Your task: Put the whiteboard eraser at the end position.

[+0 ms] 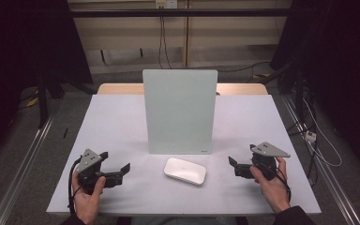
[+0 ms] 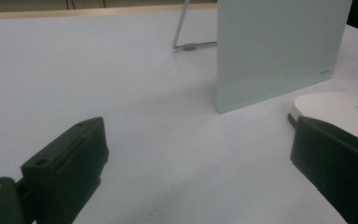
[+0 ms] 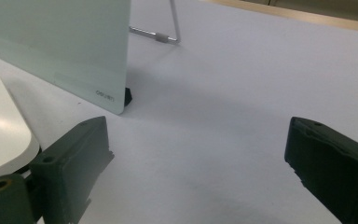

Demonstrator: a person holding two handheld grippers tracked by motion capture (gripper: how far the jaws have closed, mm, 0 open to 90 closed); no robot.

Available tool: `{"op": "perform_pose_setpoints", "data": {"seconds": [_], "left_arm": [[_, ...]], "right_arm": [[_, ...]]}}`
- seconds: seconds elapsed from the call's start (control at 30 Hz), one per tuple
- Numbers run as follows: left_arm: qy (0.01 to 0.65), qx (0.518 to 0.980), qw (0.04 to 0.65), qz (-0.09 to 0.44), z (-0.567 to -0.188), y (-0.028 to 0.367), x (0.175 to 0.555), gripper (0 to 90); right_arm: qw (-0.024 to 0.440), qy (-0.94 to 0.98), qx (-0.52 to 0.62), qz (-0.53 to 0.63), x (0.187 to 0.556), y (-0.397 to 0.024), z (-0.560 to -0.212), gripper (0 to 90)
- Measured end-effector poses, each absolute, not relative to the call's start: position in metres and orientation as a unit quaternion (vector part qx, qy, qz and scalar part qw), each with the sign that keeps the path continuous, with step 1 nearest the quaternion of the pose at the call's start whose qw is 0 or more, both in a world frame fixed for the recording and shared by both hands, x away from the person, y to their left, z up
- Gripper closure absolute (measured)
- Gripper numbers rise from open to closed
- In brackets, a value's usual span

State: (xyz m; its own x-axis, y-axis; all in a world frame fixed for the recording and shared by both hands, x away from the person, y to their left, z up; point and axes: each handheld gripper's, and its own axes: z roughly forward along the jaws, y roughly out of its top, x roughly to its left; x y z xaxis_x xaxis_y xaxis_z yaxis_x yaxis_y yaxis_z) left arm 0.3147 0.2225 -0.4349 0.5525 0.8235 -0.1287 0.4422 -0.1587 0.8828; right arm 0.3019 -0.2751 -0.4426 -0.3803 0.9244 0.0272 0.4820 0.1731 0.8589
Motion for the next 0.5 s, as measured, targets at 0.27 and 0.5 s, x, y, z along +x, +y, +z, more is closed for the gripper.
{"op": "perform_pose_setpoints", "data": {"seconds": [0.27,0.5], "left_arm": [[0.430,0.735,0.485,0.199,-0.435,0.222,0.314,3.8],[0.431,0.734,0.486,0.197,-0.436,0.223,0.316,3.8]], "right_arm": [[0.273,0.709,0.498,0.418,0.294,-0.287,-0.449,6.6],[0.275,0.700,0.506,0.423,0.291,-0.291,-0.453,6.7]]}}
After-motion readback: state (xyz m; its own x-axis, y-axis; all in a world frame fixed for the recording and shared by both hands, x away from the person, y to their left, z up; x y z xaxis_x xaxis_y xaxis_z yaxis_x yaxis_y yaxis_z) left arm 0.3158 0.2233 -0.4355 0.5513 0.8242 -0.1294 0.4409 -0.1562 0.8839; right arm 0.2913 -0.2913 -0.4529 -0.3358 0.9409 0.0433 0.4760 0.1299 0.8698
